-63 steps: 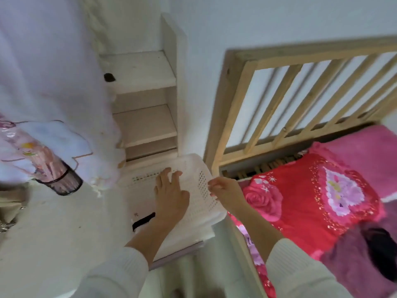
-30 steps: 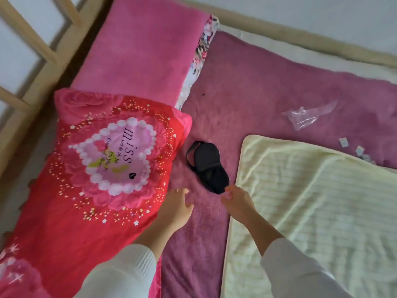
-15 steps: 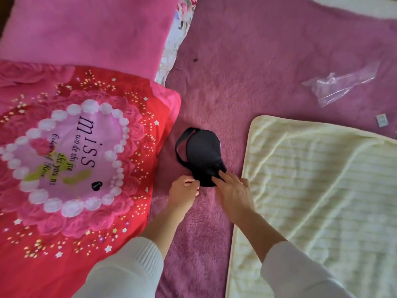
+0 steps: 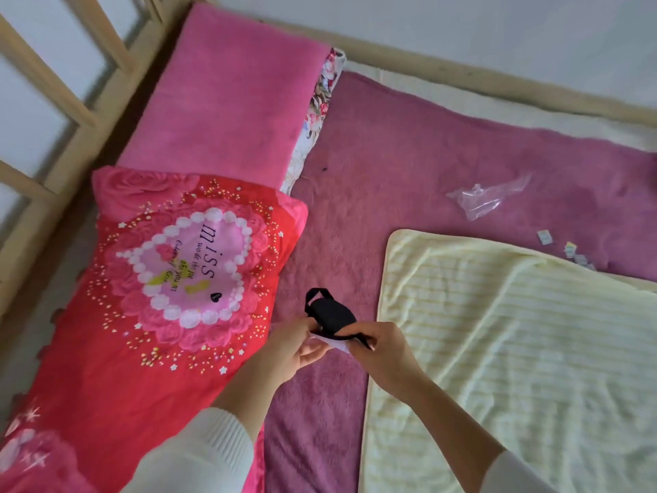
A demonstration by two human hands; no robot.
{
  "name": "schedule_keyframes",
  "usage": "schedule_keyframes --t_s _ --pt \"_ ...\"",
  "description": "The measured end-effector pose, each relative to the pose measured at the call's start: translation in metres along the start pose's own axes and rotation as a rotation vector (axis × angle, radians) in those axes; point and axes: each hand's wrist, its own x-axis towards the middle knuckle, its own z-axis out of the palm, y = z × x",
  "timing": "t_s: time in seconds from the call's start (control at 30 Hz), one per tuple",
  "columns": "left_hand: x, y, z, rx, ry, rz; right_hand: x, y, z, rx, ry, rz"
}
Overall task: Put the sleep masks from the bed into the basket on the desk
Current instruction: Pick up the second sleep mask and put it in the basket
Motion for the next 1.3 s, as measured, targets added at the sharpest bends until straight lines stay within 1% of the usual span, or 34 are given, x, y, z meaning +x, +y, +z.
schedule_keyframes --t_s 0.1,0.2,0.27,0.37,0.43,0.47,0.53,0.57,0.63,0.7,0.73,0.8,0.87,0.93,0.97,1.0,1.07,1.2,1.3 --pt "-0.05 -0.008 -0.009 0.037 -0.018 0.107 -0.039 -0.027 -0.004 0.056 -0.039 -0.026" --pt "-0.097 -0.018 -0.018 0.098 -0.063 0.287 -0.074 -0.051 -0.002 0.119 -0.047 0.048" --pt "-0.124 -0.023 -0.022 0.105 -0.076 0.389 -0.092 -0.063 0.003 0.041 0.0 0.077" --pt "-0.158 -0.027 -0.027 0.132 -0.073 0.479 -0.118 -0.084 0.01 -0.079 0.053 0.003" --pt "-0.175 -0.03 -0.034 0.146 -0.081 0.536 -0.134 -0.097 0.01 -0.043 0.09 -0.046" --pt "-0.182 -0.032 -0.038 0.14 -0.076 0.57 -0.142 -0.102 0.008 0.048 0.125 -0.063" --pt "-0.194 -0.035 -0.047 0.102 -0.056 0.627 -0.156 -0.113 -0.003 0.383 0.203 -0.082" --pt "-0.2 -0.037 -0.052 0.081 -0.043 0.649 -0.162 -0.117 -0.01 0.586 0.21 -0.093" --pt "-0.213 -0.044 -0.059 0.026 -0.025 0.69 -0.174 -0.121 -0.023 0.909 0.161 -0.126" --pt "-0.224 -0.054 -0.068 -0.066 -0.004 0.706 -0.183 -0.119 -0.034 1.119 0.135 -0.121" --pt "-0.23 -0.06 -0.072 -0.122 -0.011 0.691 -0.187 -0.117 -0.037 1.172 0.137 -0.094" --pt "-0.243 -0.075 -0.079 -0.231 -0.076 0.648 -0.198 -0.108 -0.038 1.132 0.145 -0.037" --pt "-0.255 -0.093 -0.084 -0.307 -0.106 0.646 -0.209 -0.096 -0.036 0.966 0.166 -0.028" --pt "-0.267 -0.112 -0.086 -0.341 -0.047 0.698 -0.224 -0.085 -0.034 0.875 0.227 -0.052" --pt "-0.272 -0.122 -0.087 -0.336 0.02 0.74 -0.232 -0.08 -0.034 0.908 0.235 -0.052" --pt "-0.279 -0.134 -0.086 -0.331 0.079 0.786 -0.241 -0.076 -0.035 0.983 0.216 -0.04" --pt "-0.291 -0.16 -0.083 -0.335 0.173 0.861 -0.259 -0.068 -0.037 1.133 0.109 -0.018" --pt "-0.322 -0.209 -0.078 -0.379 0.271 0.965 -0.3 -0.057 -0.031 1.166 -0.189 0.001" --pt "-0.347 -0.238 -0.081 -0.285 0.341 0.988 -0.325 -0.063 -0.027 1.392 -0.413 -0.098"
